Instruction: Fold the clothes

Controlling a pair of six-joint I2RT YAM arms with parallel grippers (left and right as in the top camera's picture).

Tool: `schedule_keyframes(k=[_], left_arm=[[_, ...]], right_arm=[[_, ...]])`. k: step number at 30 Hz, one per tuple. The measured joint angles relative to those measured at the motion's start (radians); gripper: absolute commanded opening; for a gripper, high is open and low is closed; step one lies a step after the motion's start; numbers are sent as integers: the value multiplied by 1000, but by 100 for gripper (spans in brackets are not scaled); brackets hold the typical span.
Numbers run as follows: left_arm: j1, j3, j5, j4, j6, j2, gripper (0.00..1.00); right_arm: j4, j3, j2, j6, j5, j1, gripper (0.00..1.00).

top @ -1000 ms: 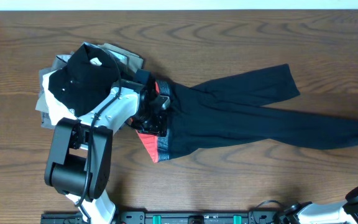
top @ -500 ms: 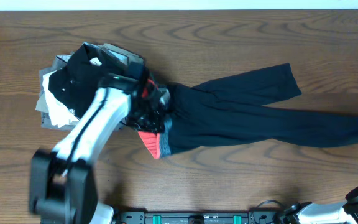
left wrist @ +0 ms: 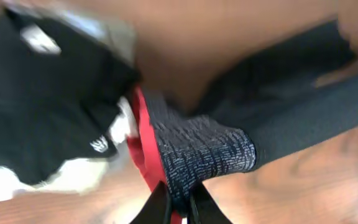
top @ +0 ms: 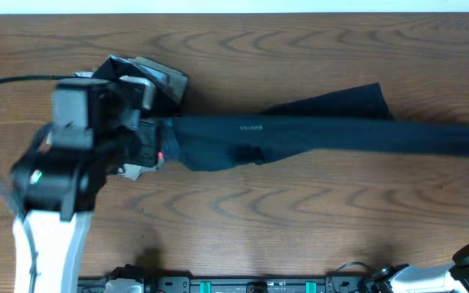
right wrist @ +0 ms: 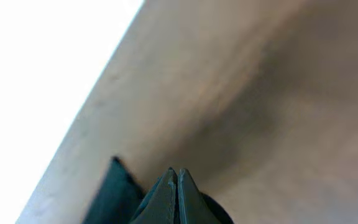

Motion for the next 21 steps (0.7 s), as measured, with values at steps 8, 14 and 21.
schedule_keyframes(k=[8, 14, 21], left_arm=[[1, 153, 8, 45, -10, -49, 9], [1, 363, 112, 173, -31, 11, 9], [-31, 660, 182, 198, -60, 116, 9]], right_arm=[[3, 62, -2, 86, -181, -43, 1], [4, 240, -37, 197, -244, -54, 1], [9, 505, -124, 341, -276, -76, 1]])
